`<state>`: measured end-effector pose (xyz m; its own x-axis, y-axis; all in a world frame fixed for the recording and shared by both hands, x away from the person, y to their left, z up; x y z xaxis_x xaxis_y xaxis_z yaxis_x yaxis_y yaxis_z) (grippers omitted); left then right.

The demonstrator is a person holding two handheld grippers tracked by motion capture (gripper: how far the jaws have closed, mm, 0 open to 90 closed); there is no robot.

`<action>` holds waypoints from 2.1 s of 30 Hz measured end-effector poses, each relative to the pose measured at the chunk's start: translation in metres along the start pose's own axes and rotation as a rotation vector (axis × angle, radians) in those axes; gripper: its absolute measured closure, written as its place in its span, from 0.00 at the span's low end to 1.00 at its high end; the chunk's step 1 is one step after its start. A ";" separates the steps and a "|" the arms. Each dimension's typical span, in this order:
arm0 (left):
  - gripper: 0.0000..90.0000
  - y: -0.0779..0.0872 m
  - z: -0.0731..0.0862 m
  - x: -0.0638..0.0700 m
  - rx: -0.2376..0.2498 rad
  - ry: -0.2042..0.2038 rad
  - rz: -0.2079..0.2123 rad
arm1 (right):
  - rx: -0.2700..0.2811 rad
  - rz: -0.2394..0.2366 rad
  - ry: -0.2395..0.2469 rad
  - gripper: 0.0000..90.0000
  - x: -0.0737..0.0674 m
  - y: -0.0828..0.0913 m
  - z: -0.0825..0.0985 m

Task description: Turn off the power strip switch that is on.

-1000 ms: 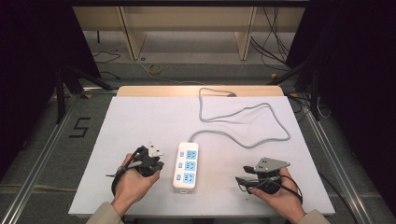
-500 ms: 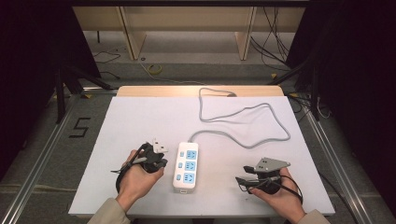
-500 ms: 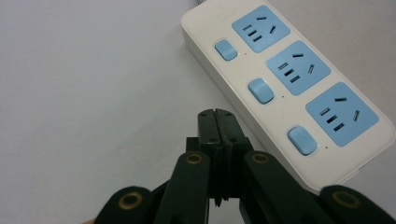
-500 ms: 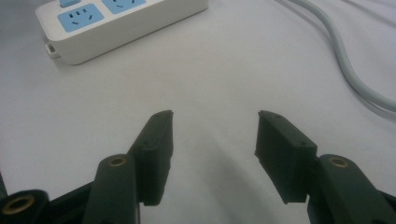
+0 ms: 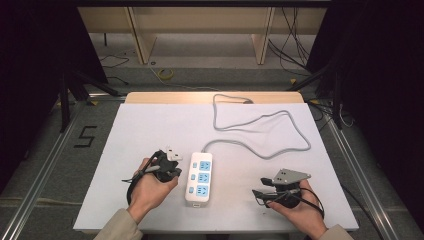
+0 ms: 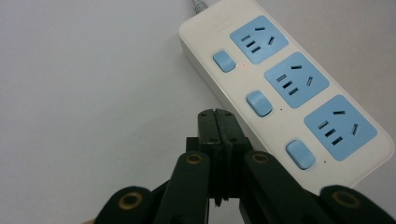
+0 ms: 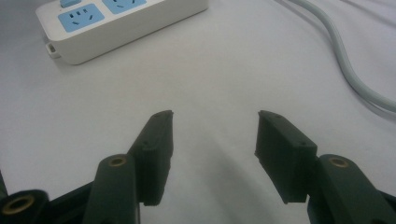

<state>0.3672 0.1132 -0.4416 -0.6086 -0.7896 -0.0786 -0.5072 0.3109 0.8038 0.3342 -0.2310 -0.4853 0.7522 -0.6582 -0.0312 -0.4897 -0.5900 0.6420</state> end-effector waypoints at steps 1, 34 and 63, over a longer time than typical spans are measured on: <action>1.00 0.000 -0.001 0.000 -0.002 0.000 0.001 | 0.001 0.000 0.000 0.52 0.000 0.000 0.000; 1.00 -0.010 -0.020 0.003 -0.018 -0.017 0.018 | 0.001 -0.004 -0.005 0.52 -0.001 -0.001 0.000; 1.00 -0.018 -0.038 0.007 -0.010 -0.026 0.035 | -0.001 -0.008 -0.004 0.52 -0.001 -0.001 0.000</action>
<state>0.3959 0.0820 -0.4341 -0.6413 -0.7645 -0.0653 -0.4794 0.3327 0.8121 0.3342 -0.2298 -0.4859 0.7545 -0.6551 -0.0392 -0.4831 -0.5949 0.6424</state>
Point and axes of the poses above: each handheld gripper's, and its own axes: y roughly backward along the jaws, z roughly out of its underside, x roughly to its right, the point moved 2 cm from there along -y, roughly forward along the jaws, and after that the axes turned 1 degree about -y, right-handed, at the moved point
